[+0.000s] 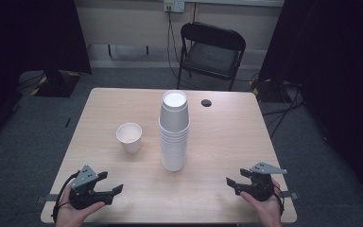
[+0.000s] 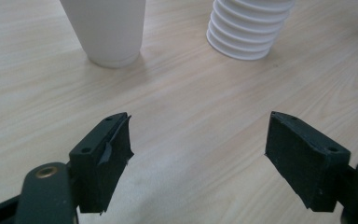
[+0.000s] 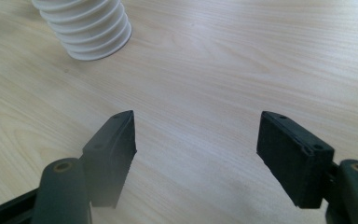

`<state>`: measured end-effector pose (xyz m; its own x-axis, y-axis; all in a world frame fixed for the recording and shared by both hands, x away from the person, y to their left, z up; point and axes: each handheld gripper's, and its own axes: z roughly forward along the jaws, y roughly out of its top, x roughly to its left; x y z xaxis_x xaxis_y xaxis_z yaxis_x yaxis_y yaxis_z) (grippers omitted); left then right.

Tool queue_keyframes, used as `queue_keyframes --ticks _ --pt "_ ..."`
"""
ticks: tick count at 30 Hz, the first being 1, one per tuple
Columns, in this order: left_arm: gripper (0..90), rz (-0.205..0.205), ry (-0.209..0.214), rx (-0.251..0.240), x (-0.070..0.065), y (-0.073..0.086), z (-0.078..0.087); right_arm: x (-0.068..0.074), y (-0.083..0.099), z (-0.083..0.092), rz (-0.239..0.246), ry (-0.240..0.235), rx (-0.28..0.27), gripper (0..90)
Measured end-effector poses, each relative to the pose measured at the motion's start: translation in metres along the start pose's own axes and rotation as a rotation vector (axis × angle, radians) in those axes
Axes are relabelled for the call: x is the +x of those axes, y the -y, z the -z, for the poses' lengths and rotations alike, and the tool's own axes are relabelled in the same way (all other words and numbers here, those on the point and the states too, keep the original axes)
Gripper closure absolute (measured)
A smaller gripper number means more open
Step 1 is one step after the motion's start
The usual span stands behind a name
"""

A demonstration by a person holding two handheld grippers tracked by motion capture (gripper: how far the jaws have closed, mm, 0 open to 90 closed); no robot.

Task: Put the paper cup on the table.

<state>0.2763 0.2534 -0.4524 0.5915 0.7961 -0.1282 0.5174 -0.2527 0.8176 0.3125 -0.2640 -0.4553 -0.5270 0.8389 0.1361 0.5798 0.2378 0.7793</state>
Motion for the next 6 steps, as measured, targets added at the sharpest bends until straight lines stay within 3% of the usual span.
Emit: queue_keyframes --ticks 6 --pt "21.9 0.007 -0.005 -0.003 0.0044 0.0029 0.0004 -0.0003 0.0045 -0.0074 -0.003 0.007 0.026 27.6"
